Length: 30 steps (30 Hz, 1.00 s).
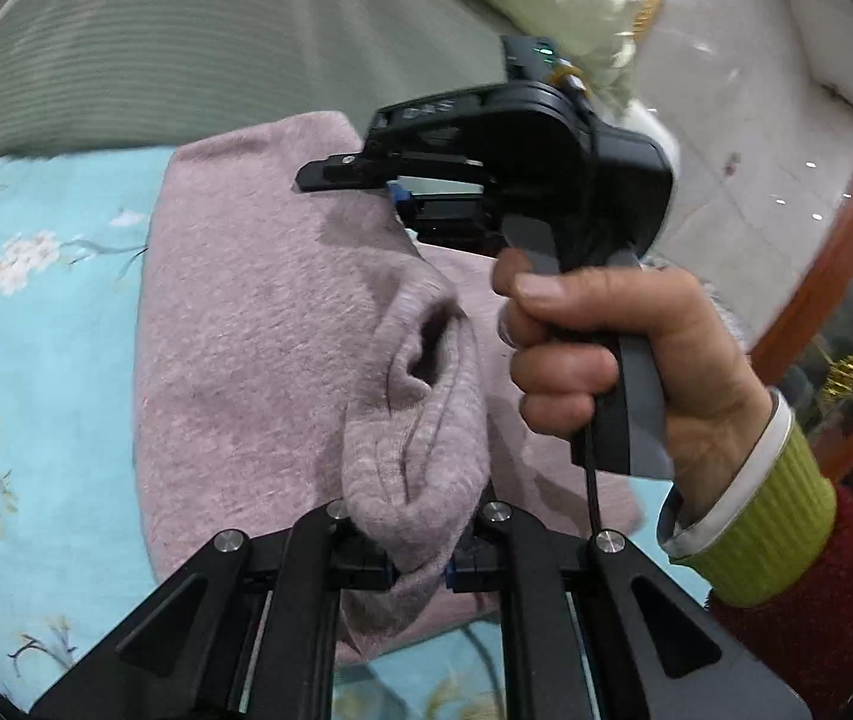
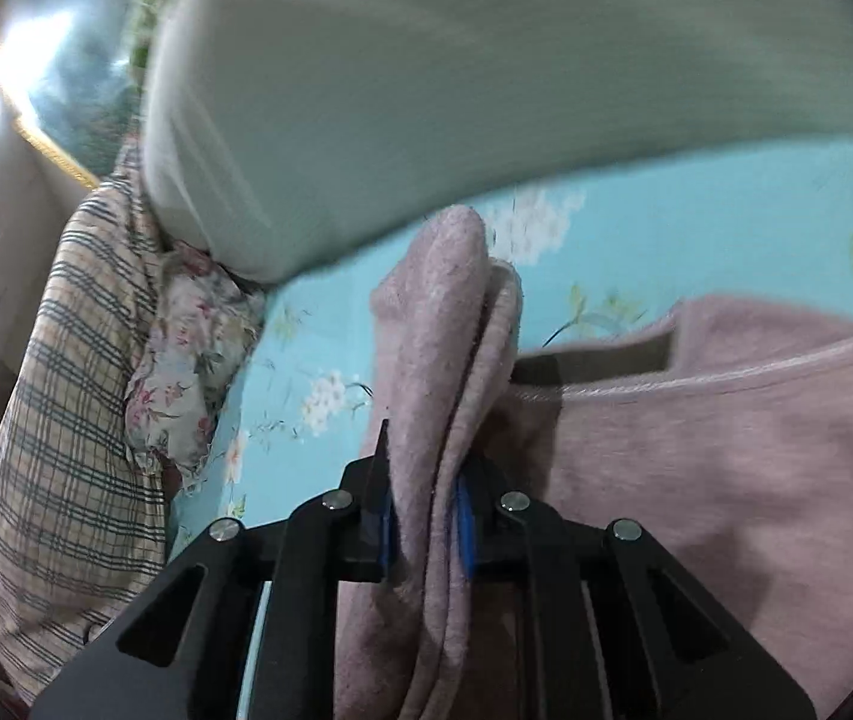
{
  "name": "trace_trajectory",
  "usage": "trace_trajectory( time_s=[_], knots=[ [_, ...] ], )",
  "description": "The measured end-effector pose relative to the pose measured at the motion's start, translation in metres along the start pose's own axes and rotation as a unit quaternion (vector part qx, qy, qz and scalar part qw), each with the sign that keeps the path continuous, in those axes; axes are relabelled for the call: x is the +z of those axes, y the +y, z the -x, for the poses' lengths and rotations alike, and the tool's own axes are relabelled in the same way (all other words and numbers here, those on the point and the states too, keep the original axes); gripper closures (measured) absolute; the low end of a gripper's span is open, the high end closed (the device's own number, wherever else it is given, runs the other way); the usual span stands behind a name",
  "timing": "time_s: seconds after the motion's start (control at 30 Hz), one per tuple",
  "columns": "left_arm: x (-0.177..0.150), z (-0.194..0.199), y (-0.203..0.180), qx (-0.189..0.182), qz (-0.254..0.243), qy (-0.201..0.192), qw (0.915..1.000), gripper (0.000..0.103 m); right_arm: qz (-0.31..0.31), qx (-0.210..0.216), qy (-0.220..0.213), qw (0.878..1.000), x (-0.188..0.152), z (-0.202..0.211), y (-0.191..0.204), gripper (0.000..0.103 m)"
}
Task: Fold small clothes
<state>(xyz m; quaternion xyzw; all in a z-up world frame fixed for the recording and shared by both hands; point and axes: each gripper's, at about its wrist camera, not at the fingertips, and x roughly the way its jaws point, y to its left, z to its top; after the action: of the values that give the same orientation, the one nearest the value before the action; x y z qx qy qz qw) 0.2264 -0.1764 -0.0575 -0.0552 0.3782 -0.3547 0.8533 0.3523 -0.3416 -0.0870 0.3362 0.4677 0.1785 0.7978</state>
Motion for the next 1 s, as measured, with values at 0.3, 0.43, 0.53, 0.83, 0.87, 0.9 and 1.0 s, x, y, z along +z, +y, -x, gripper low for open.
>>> trace_trajectory(
  time_s=[0.3,0.43,0.53,0.83,0.87,0.9,1.0],
  knots=[
    [-0.011,-0.047,-0.059,-0.059,-0.021,0.042,0.9972,0.094,-0.062,-0.068,-0.029,0.995,-0.018,0.074,-0.087,0.086],
    [-0.014,-0.065,-0.077,-0.062,-0.039,0.062,0.9954,0.094,-0.080,-0.076,-0.030,0.993,-0.027,0.080,-0.109,0.086],
    [-0.013,-0.074,-0.080,-0.056,-0.046,0.072,0.9947,0.094,-0.080,-0.081,-0.032,0.993,-0.031,0.079,-0.116,0.086],
    [0.003,-0.096,-0.073,-0.053,-0.021,0.090,0.9943,0.093,-0.081,-0.096,-0.042,0.991,-0.038,0.072,-0.121,0.086],
    [0.003,-0.093,-0.072,-0.054,-0.024,0.087,0.9944,0.093,-0.077,-0.101,-0.055,0.990,-0.038,0.077,-0.116,0.086],
    [-0.001,-0.089,-0.071,-0.056,-0.028,0.084,0.9946,0.093,-0.070,-0.102,-0.065,0.990,-0.037,0.082,-0.111,0.086],
    [-0.004,-0.085,-0.073,-0.061,-0.042,0.080,0.9941,0.093,-0.056,-0.134,-0.061,0.988,-0.035,0.081,-0.106,0.086]
  ],
)
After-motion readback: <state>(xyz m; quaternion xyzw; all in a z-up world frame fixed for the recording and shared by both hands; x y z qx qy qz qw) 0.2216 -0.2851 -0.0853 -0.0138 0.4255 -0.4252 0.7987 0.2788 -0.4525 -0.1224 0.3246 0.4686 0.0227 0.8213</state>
